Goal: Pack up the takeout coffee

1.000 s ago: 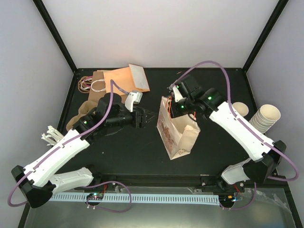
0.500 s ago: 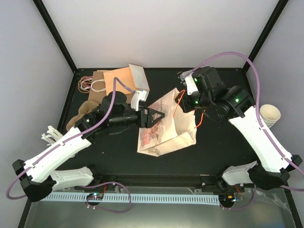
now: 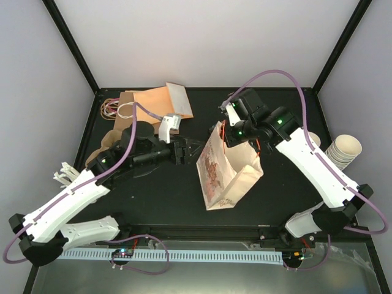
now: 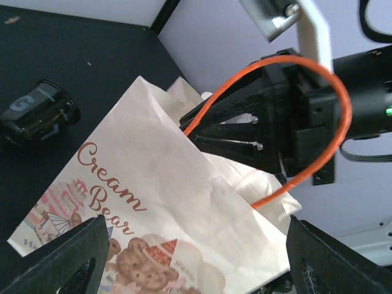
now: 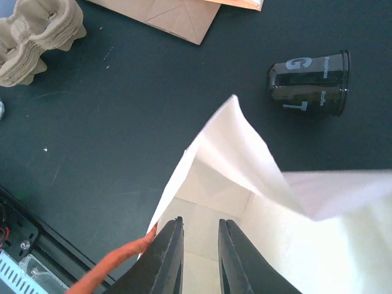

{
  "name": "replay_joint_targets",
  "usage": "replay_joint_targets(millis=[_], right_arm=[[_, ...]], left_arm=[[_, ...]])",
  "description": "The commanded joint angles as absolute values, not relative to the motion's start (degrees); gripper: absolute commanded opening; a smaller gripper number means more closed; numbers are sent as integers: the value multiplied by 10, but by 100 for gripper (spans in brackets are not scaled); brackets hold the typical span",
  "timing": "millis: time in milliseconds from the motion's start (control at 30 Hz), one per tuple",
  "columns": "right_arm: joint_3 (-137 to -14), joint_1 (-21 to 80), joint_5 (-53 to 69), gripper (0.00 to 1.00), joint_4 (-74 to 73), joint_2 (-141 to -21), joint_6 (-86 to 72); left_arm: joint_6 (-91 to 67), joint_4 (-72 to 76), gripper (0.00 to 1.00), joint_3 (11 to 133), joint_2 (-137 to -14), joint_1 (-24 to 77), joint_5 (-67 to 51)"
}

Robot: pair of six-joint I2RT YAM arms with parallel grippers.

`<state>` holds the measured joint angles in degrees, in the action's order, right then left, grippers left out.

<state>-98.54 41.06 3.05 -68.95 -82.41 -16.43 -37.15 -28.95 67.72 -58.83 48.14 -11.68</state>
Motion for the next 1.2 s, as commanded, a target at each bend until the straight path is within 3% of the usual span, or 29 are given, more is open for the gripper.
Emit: replay_joint_targets(millis=[0,100,400,700,1167], right_arm=[[-981,410,44,20,-666,-843,-166],[-977,411,40,20,-664,-850,-167],[-975,445,-49,20,-695,-879,-167],[-987,471,-174,18,-748,-905,-174],[-1131,471,-109,21,-780,-878,-145]], left_arm=[[-364,-318,86,671,-553,483,-62],[-359,-339,99,668,-543,481,-39],[-397,-302,99,586,-481,437,-40],[-383,-311,99,601,-516,435,-101],[-456,-250,95,609,-533,450,-179]])
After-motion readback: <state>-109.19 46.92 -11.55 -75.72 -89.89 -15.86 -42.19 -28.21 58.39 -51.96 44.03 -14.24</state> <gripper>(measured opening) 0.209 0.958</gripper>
